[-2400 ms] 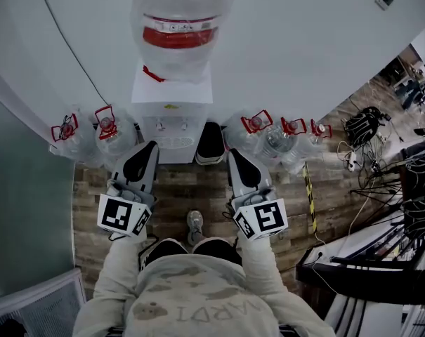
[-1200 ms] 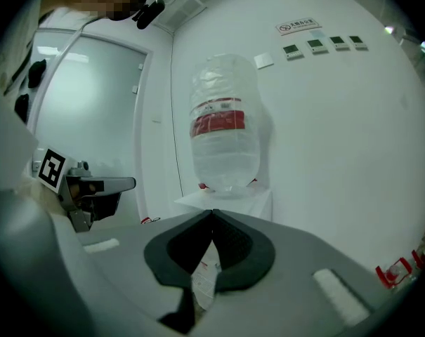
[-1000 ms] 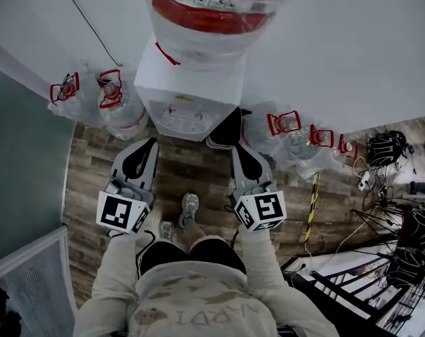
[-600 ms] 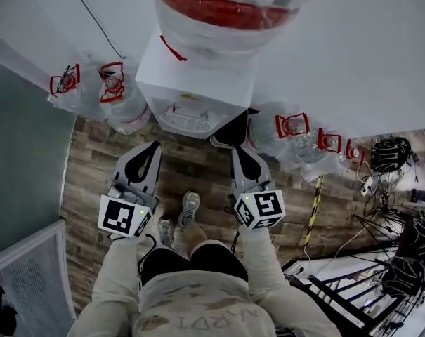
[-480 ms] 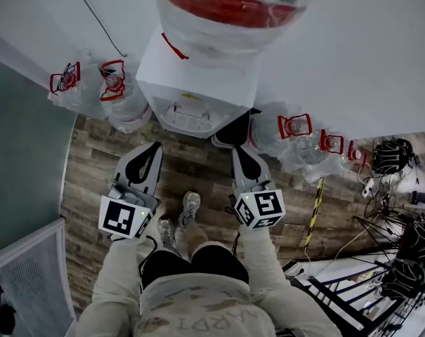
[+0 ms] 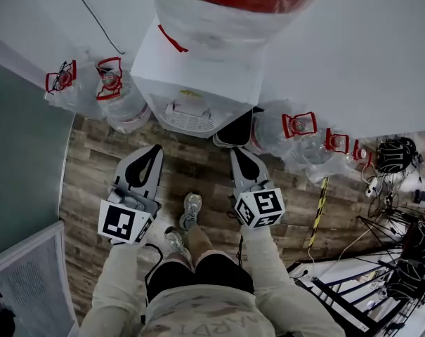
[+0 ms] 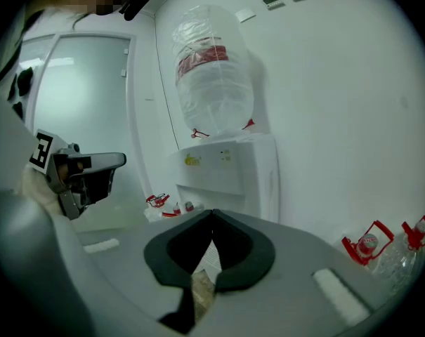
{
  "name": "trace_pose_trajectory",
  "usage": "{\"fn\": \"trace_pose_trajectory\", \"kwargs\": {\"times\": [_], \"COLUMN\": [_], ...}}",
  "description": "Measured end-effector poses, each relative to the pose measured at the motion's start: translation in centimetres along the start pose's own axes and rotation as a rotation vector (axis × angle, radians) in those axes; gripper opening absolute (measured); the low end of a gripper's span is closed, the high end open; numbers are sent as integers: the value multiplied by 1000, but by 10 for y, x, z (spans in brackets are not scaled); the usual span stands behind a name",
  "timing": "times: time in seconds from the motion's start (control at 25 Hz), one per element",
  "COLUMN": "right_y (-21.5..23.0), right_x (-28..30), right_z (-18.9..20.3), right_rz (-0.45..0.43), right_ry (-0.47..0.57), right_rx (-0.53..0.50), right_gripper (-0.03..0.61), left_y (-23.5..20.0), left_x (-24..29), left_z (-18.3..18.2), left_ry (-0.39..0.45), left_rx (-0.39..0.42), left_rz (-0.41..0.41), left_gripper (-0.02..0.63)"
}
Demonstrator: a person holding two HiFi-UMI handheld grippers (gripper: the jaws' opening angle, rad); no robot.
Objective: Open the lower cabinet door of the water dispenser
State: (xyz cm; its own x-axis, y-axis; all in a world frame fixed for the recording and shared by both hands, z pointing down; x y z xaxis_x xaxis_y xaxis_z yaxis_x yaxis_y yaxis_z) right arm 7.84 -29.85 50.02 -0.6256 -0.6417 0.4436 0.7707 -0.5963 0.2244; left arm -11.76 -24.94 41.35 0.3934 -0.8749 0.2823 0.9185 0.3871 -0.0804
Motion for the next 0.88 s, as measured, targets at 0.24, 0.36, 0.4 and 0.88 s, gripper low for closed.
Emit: {"fn": "trace_pose_trajectory", "kwargs": {"times": [0.24,0.36,0.4,0.88], "right_y": [1,-2,-4,5], "right_x": [0,-1,-1,3], "right_z": [25,41,46,118], "right_rz": [5,6,4,35], "right_ry": [-10,-17,-19,-6], "right_rx": [2,-23,-31,10], "right_gripper": [9,9,9,9], "left_y": [8,15,17,45], "left_x": [-6,-15,-19,-51], "left_z": [16,26,30,98], "left_ry": [6,11,14,27], "left_rx": [24,39,44,58], "left_rz": [25,35,36,48], "left_gripper": [2,2,2,2]}}
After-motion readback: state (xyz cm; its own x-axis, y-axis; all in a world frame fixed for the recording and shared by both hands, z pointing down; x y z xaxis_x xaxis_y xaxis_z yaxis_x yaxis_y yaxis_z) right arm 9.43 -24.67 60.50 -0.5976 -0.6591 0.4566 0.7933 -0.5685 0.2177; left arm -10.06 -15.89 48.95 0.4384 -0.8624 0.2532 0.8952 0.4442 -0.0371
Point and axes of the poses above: the fingertips, and each gripper's own axes: x forward along the fingers, y to its right, z out of its underside, the point moved 3 cm from there along -x, backward along the fingers, and after that the axes turned 8 degrees about -y, right-handed, at the moved point
